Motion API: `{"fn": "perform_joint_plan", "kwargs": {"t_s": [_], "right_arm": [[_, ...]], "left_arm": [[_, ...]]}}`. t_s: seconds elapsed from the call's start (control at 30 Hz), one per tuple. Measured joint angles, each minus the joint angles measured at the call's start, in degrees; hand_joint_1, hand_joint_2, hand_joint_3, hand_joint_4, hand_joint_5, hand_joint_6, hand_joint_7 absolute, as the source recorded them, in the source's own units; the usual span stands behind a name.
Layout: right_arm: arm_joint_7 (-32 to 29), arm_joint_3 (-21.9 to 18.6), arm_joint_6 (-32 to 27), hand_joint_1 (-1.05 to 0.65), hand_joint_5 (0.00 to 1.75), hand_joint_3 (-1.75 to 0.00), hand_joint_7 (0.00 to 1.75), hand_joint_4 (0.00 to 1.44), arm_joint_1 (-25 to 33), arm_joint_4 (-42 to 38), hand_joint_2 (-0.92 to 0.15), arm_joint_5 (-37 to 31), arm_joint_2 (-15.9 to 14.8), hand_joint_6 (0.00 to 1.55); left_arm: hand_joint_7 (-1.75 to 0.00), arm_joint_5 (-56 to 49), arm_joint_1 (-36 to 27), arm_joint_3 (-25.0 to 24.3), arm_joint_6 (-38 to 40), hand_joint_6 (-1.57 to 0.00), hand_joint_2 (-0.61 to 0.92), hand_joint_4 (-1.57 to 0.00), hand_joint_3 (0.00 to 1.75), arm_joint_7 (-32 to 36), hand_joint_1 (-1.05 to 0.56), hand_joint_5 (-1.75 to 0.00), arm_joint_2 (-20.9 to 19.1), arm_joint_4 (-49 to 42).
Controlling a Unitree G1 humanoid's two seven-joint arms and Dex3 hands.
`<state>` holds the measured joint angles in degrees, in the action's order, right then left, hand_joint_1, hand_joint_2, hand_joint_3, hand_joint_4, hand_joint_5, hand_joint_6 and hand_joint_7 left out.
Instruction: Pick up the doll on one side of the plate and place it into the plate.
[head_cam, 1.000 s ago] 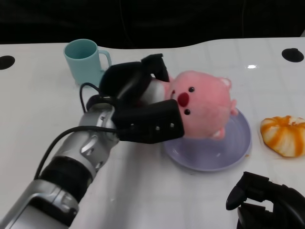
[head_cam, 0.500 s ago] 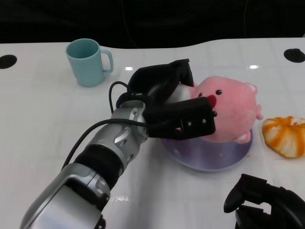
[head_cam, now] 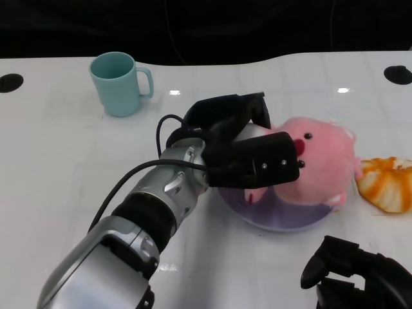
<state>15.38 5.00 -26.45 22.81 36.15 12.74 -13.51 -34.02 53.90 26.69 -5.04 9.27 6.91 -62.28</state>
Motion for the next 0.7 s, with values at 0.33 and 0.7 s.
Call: {"fn": "perform_joint_plan", "kwargs": {"t_s": [0.33,0.7], "right_arm": [[0.1,-0.1,0.0,-0.09,1.75,-1.17,1.58,0.68,0.0,0.1,-0.66,0.0,0.0,0.52],[0.0,-0.1,0.0,-0.08,1.75,-1.18,1.58,0.67,-0.1,0.2,-0.67,0.0,0.0,0.51]], "left_arm": [[0.00,-1.2,0.1,1.7,1.5,-0.28,0.92,-0.07,0.44,-5.6,-0.78,-0.40,-2.0,4.5],[0.00,-2.4,-0.4,3.3,2.4,-0.15,0.92,0.00,0.44,-9.4,-0.90,-0.32,-5.3,11.9]]}}
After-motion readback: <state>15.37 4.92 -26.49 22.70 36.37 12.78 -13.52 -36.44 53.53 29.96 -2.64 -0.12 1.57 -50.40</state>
